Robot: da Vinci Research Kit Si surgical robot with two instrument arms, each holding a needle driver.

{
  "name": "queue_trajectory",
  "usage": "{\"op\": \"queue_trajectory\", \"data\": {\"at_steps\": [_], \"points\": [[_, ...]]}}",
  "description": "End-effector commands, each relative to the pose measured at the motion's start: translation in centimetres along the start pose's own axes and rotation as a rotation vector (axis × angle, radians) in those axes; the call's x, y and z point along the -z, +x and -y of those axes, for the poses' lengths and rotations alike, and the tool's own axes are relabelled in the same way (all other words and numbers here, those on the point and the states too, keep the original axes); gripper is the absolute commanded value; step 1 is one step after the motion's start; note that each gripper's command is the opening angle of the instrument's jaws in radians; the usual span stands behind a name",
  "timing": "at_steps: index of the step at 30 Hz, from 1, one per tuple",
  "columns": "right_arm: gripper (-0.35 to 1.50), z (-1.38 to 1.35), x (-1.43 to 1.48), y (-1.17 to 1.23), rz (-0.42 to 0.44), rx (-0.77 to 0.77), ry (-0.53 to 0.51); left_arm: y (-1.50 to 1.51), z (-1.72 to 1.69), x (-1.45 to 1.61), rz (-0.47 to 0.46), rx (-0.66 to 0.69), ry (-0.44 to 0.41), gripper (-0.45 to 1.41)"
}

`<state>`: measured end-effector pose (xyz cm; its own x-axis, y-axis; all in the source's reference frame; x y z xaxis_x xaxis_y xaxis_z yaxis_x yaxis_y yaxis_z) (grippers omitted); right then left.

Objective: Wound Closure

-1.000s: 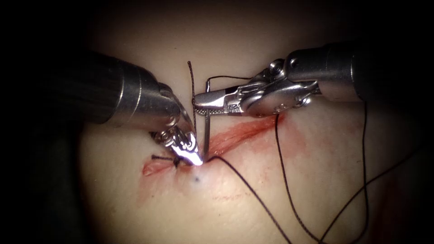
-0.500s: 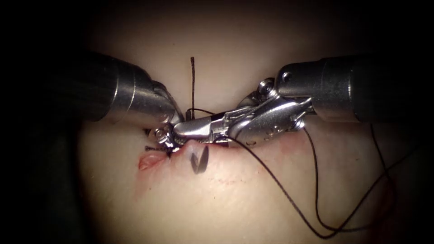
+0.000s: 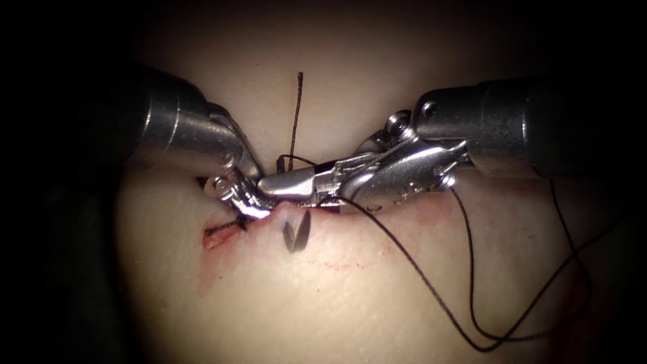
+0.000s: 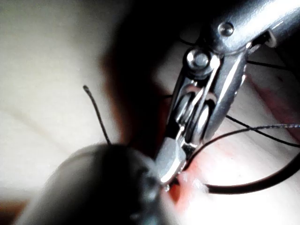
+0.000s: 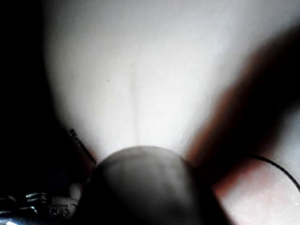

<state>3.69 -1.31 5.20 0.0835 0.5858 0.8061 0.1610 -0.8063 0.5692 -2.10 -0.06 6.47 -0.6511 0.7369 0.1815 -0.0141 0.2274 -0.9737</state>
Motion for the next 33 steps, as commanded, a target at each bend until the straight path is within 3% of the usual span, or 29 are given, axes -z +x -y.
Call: {"op": "queue_trajectory", "data": {"at_steps": [1, 3, 5, 8, 11, 15, 19, 20, 23, 24, 26, 33], "points": [[-0.35, 0.00, -0.06, 0.09, -0.002, 0.015, -0.005, 0.06, -0.03, 0.04, -0.028, -0.034, 0.004, 0.42], [-0.35, 0.00, -0.03, 0.12, -0.013, 0.035, -0.019, 0.09, -0.22, 0.17, -0.050, -0.082, 0.029, 0.63], [-0.35, -0.01, -0.01, 0.14, -0.023, 0.055, -0.016, 0.13, -0.38, 0.30, -0.070, -0.177, 0.078, 0.96], [-0.35, -0.04, 0.01, 0.16, -0.031, 0.065, -0.024, 0.19, -0.55, 0.43, -0.109, -0.274, 0.167, 0.88], [-0.35, -0.08, 0.01, 0.19, -0.041, 0.076, -0.037, 0.28, -0.69, 0.55, -0.125, -0.402, 0.266, 0.91], [-0.35, -0.15, 0.03, 0.22, -0.058, 0.085, -0.051, 0.35, -0.83, 0.63, -0.104, -0.707, 0.415, 0.88], [-0.35, -0.17, 0.04, 0.23, -0.078, 0.091, -0.045, 0.22, -0.78, 0.41, -0.003, -1.112, 0.597, 0.91], [-0.35, -0.17, 0.04, 0.23, -0.078, 0.091, -0.045, 0.16, -0.75, 0.34, 0.009, -1.178, 0.623, 0.86], [-0.35, -0.17, 0.05, 0.22, -0.079, 0.092, -0.045, -0.07, -0.71, 0.17, 0.047, -1.317, 0.610, 0.24], [-0.35, -0.17, 0.05, 0.22, -0.079, 0.098, -0.045, -0.14, -0.73, 0.13, 0.072, -1.353, 0.594, 0.19], [-0.35, -0.17, 0.05, 0.22, -0.080, 0.098, -0.045, -0.29, -0.79, 0.05, 0.096, -1.414, 0.587, 0.27], [-0.35, -0.17, 0.05, 0.25, -0.087, 0.100, -0.041, -0.66, -0.90, -0.29, 0.060, -1.401, 0.643, 0.10]]}}
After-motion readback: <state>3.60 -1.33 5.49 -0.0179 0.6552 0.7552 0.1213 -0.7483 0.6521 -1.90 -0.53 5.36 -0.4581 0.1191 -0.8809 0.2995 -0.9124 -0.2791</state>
